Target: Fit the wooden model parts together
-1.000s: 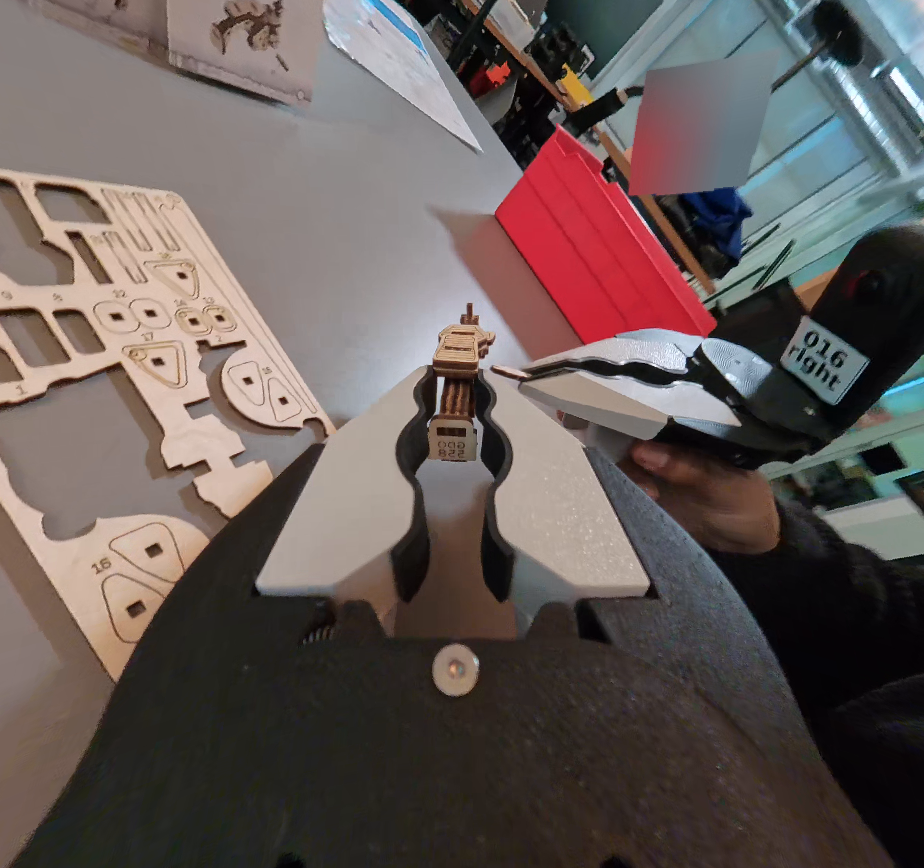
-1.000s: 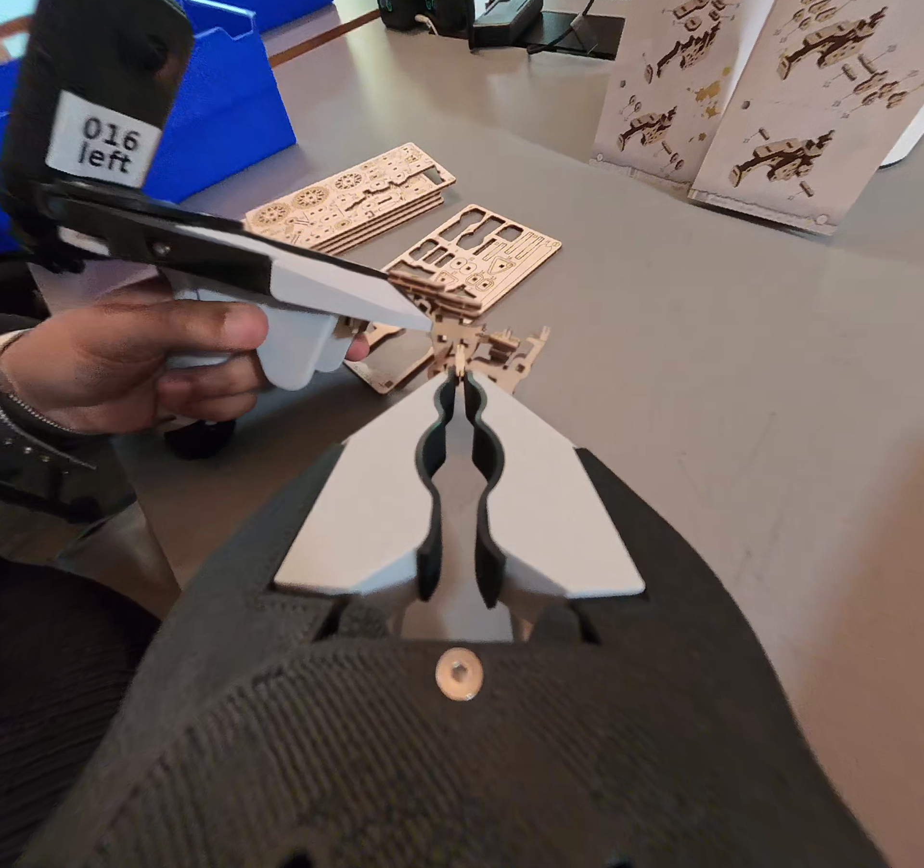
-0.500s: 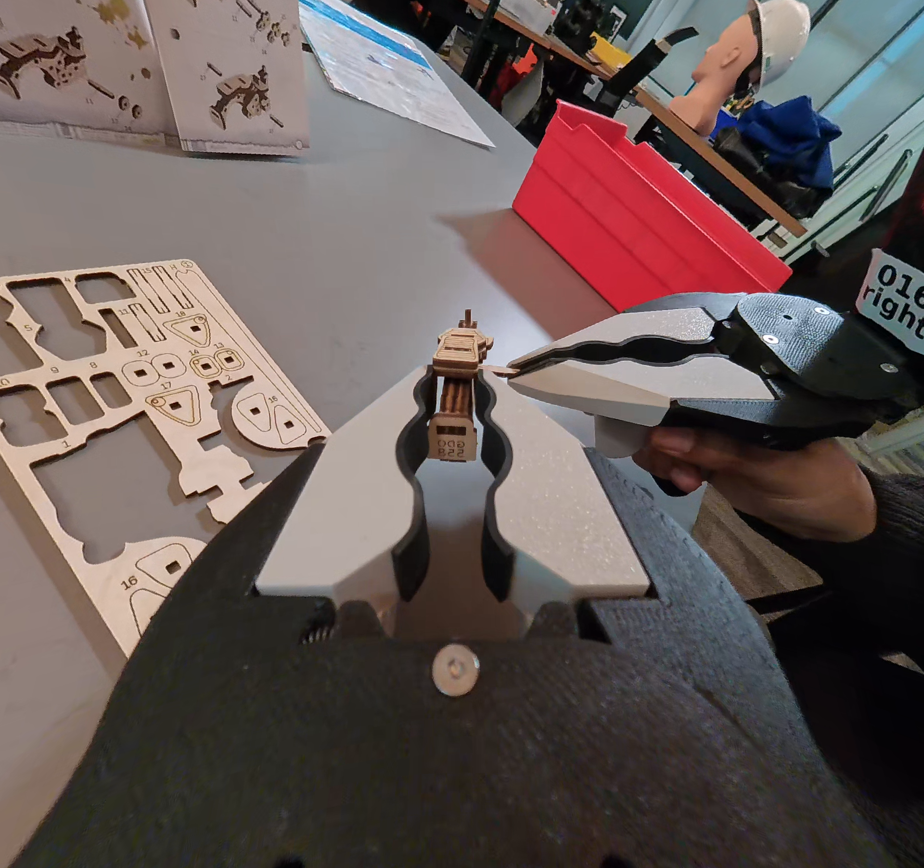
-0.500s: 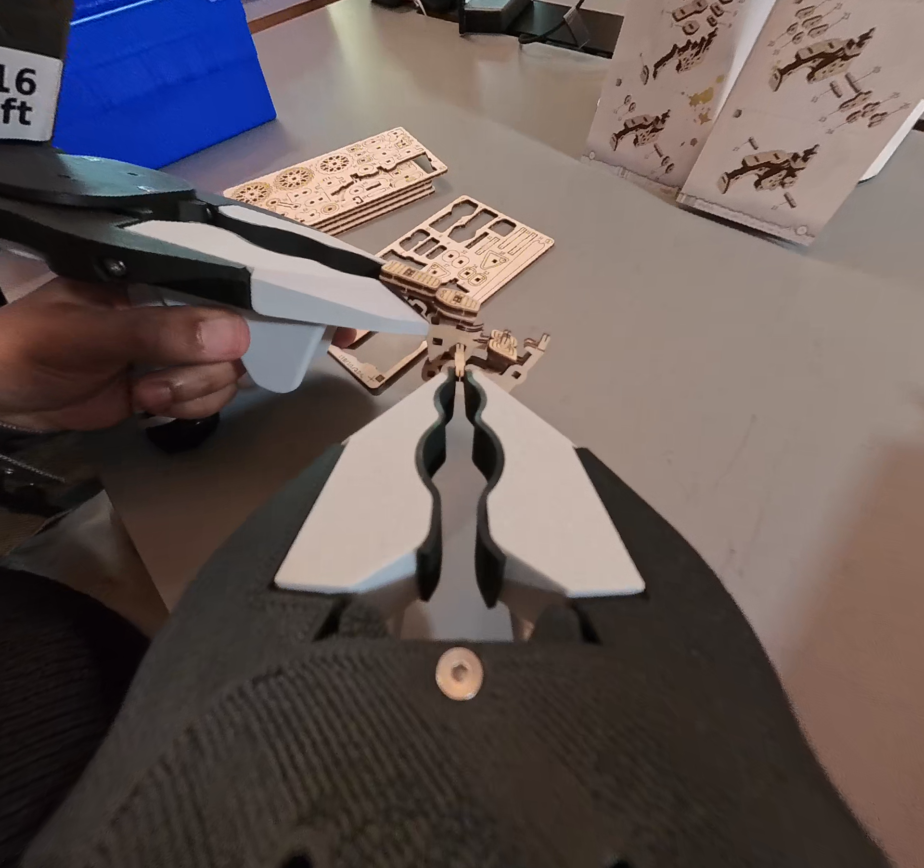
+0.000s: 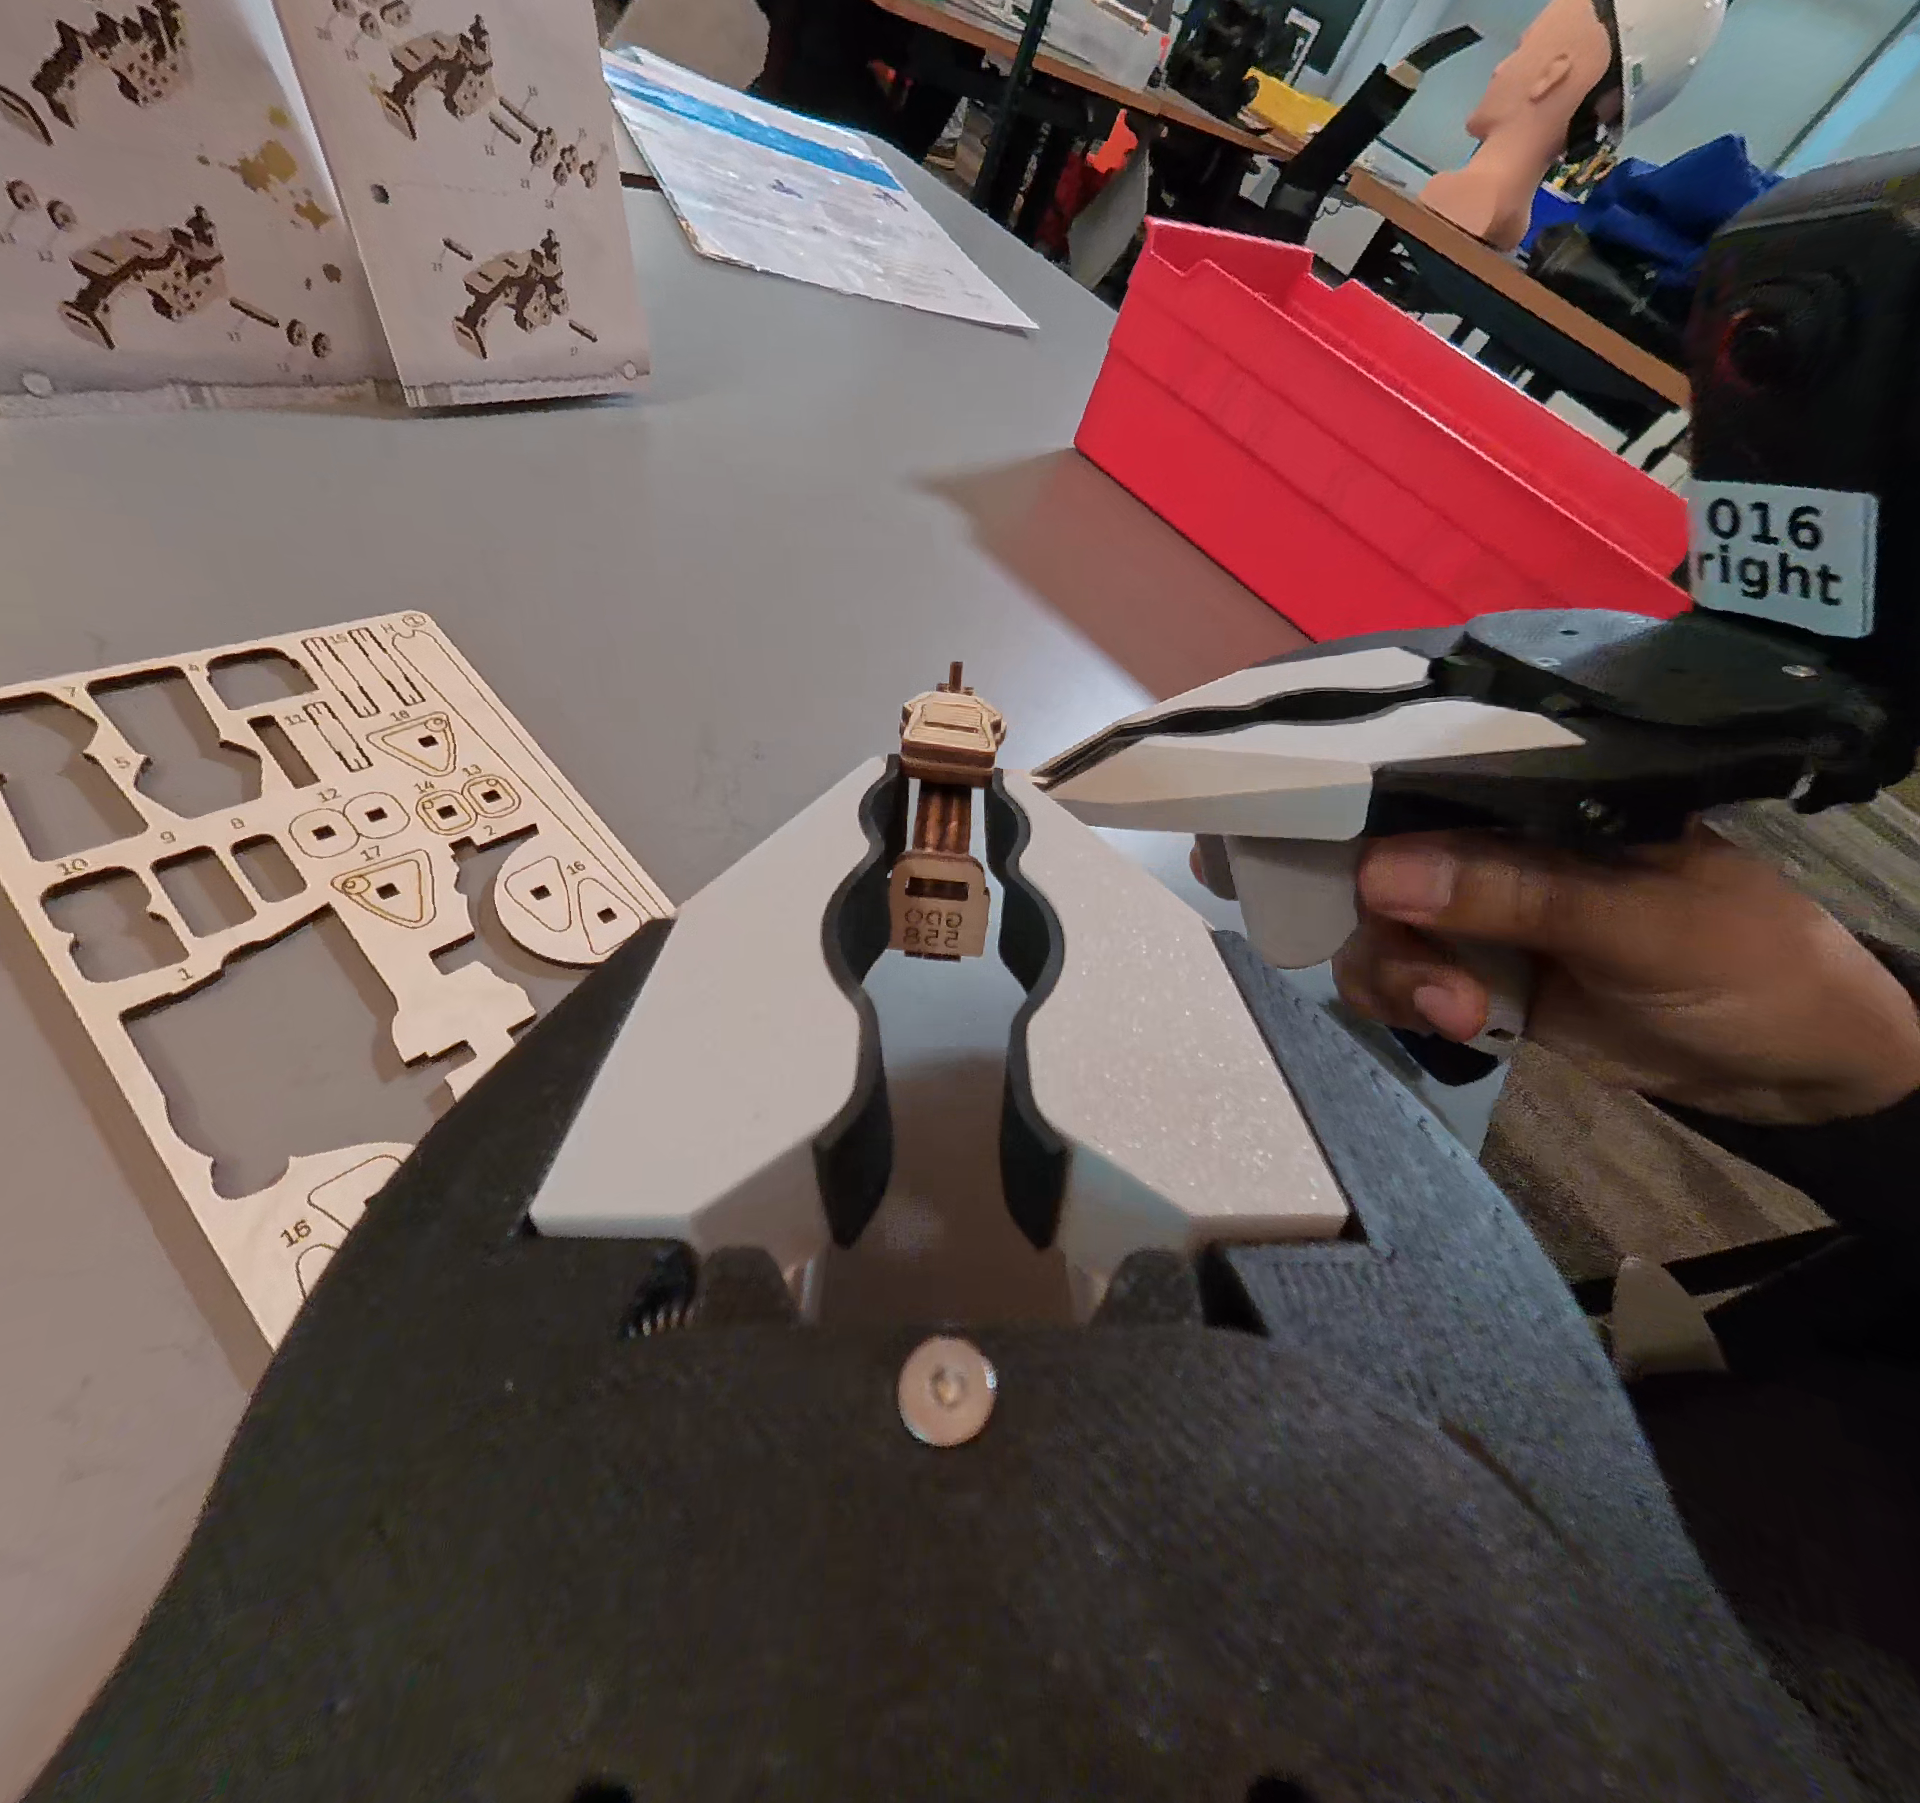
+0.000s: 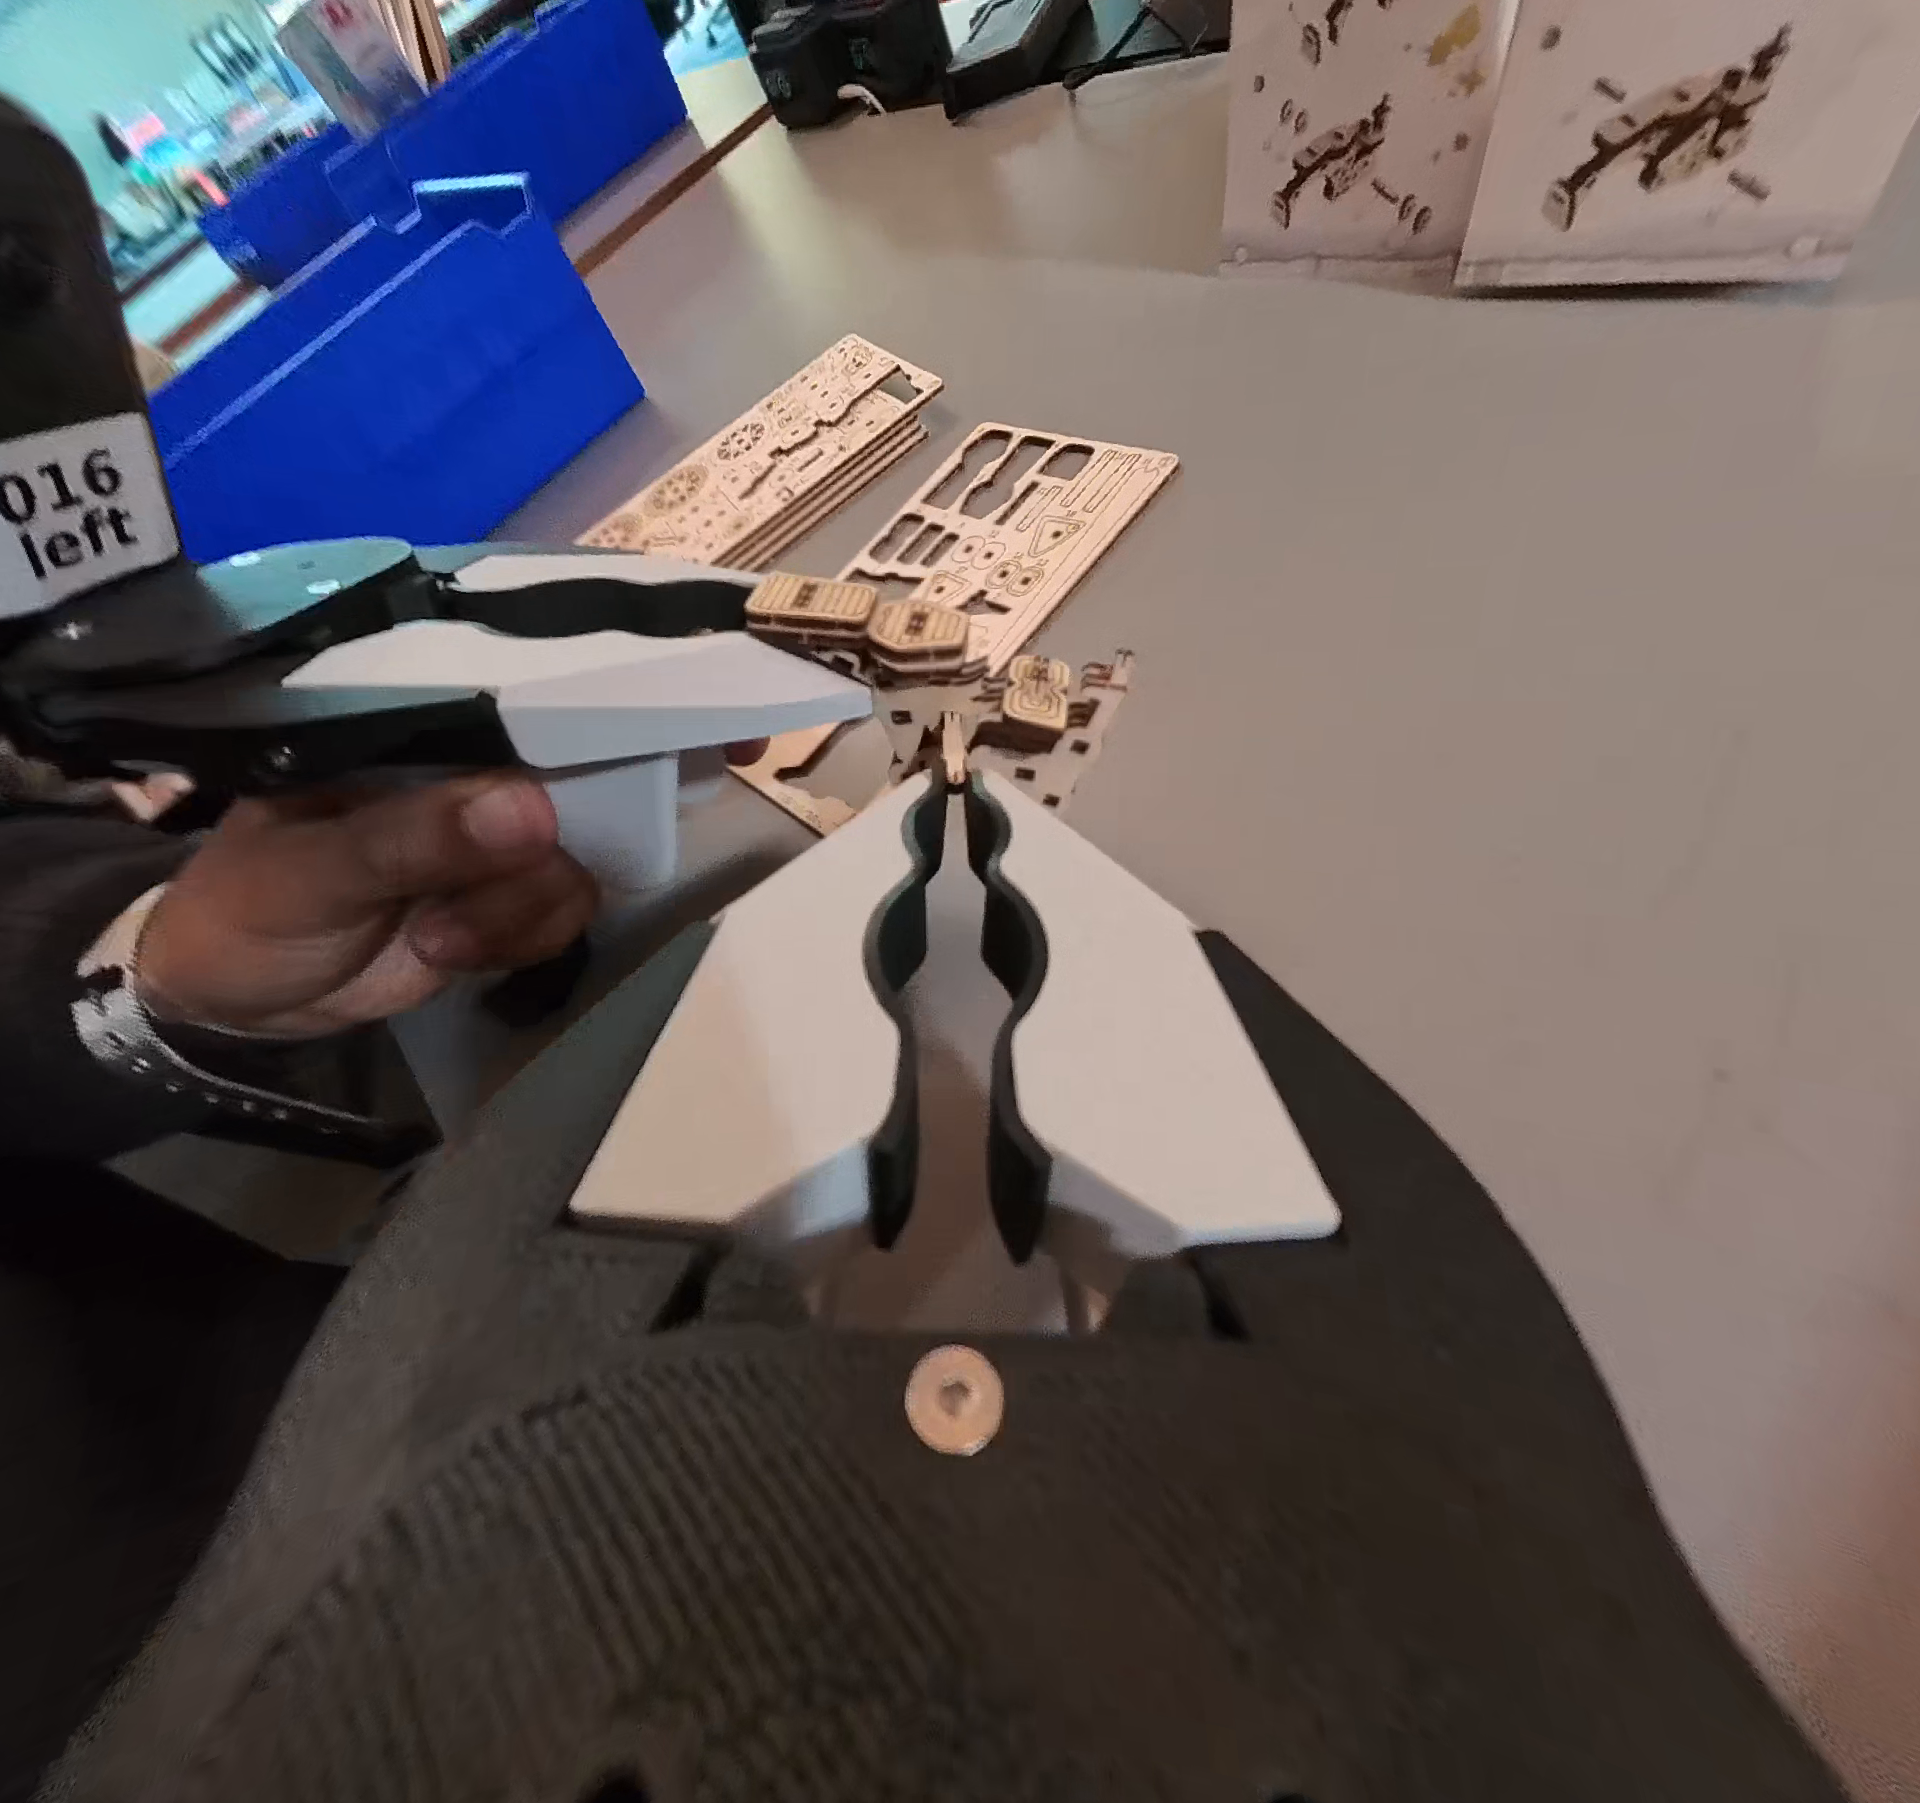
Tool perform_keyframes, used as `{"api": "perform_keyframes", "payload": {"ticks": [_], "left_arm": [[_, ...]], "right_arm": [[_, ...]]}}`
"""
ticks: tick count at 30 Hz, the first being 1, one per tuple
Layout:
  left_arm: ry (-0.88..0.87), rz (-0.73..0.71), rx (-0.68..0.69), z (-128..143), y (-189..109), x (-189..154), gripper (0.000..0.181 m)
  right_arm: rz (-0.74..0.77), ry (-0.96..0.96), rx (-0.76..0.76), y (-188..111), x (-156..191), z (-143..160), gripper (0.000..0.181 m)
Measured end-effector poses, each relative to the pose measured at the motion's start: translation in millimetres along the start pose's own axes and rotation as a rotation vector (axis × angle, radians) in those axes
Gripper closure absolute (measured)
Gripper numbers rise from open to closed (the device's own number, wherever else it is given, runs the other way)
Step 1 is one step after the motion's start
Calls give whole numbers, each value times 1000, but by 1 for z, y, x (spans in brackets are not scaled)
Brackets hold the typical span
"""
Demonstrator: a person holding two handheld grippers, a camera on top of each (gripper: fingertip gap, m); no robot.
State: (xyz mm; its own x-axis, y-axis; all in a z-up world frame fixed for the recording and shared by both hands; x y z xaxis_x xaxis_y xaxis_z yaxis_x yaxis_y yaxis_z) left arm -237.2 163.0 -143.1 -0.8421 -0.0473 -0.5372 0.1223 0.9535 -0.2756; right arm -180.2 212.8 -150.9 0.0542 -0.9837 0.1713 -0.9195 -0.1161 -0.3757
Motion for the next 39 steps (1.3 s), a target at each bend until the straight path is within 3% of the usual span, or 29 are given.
{"api": "perform_keyframes", "payload": {"ticks": [1, 23, 27, 31, 39], "left_arm": [[2, 0, 0, 0, 0, 0, 169], [-60, 100, 13, 2, 1, -6, 168], [-54, 130, 13, 3, 0, -10, 147], [-62, 129, 28, 4, 1, -8, 143], [-88, 115, 48, 6, 1, -5, 170]], "right_arm": [[-8, 28, -9, 0, -1, 0, 179], [-6, -7, -48, -2, -1, -3, 179], [-8, -16, -70, -4, -1, -6, 179], [-12, -25, -79, -5, 2, -7, 180], [-14, -45, -99, -6, 4, -10, 179]]}}
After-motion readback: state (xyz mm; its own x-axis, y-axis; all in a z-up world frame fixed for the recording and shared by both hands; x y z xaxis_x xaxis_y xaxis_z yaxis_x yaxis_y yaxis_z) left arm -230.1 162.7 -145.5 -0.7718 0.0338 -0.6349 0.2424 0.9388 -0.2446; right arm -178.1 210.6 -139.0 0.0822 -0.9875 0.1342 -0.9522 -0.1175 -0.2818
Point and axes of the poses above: each gripper's, where its closed fingertips meet, y out along the fingers, z out of its underside, x = y × z across the jaws, the point moved 4 cm from there along -y, back along the fingers, and after that the axes turned 12 degrees about -y, right-handed, at the moved point
